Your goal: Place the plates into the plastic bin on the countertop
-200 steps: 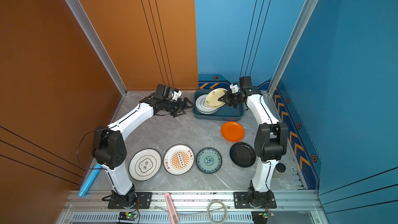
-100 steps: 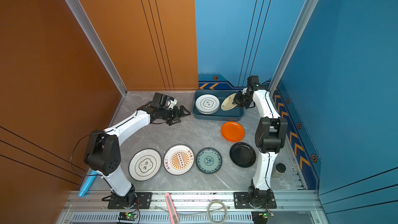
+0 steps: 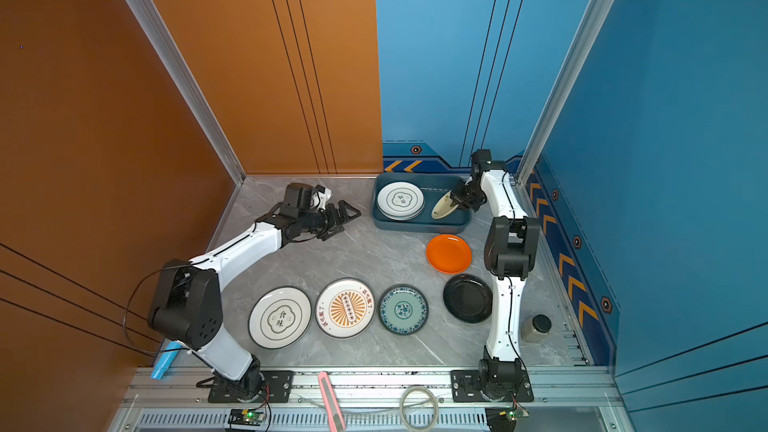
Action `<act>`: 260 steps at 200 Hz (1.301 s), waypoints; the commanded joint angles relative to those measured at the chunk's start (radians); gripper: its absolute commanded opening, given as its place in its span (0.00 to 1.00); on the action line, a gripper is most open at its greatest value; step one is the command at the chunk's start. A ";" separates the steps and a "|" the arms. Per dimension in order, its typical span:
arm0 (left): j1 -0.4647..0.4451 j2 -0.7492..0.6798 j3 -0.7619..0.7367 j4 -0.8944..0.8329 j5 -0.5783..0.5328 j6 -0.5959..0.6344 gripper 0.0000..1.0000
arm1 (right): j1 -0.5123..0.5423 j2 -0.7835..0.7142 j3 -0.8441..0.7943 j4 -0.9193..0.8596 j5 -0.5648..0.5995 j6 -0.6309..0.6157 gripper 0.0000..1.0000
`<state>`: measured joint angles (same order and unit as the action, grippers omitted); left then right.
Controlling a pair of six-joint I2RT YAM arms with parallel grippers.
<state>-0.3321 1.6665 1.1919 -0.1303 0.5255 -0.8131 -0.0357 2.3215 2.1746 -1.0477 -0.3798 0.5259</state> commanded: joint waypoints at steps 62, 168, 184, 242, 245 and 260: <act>-0.061 0.033 0.099 -0.194 -0.239 0.022 0.98 | 0.003 0.064 0.037 -0.044 0.005 -0.018 0.00; -0.160 0.187 0.332 -0.296 -0.155 0.051 0.98 | -0.019 0.048 0.033 -0.103 0.092 -0.033 0.28; -0.183 0.191 0.324 -0.254 -0.142 0.032 0.98 | -0.025 0.045 0.033 -0.114 0.104 -0.035 0.28; -0.257 0.263 0.405 -0.262 -0.089 0.054 0.98 | -0.039 0.010 0.034 -0.130 0.125 -0.044 0.29; -0.262 0.266 0.410 -0.266 -0.090 0.056 0.98 | -0.039 0.008 0.034 -0.131 0.126 -0.044 0.29; -0.285 0.287 0.423 -0.274 -0.084 0.061 0.98 | -0.044 -0.005 0.034 -0.136 0.131 -0.046 0.29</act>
<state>-0.5831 1.9236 1.5715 -0.3843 0.4030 -0.7826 -0.0620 2.3730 2.1872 -1.1351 -0.2993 0.4957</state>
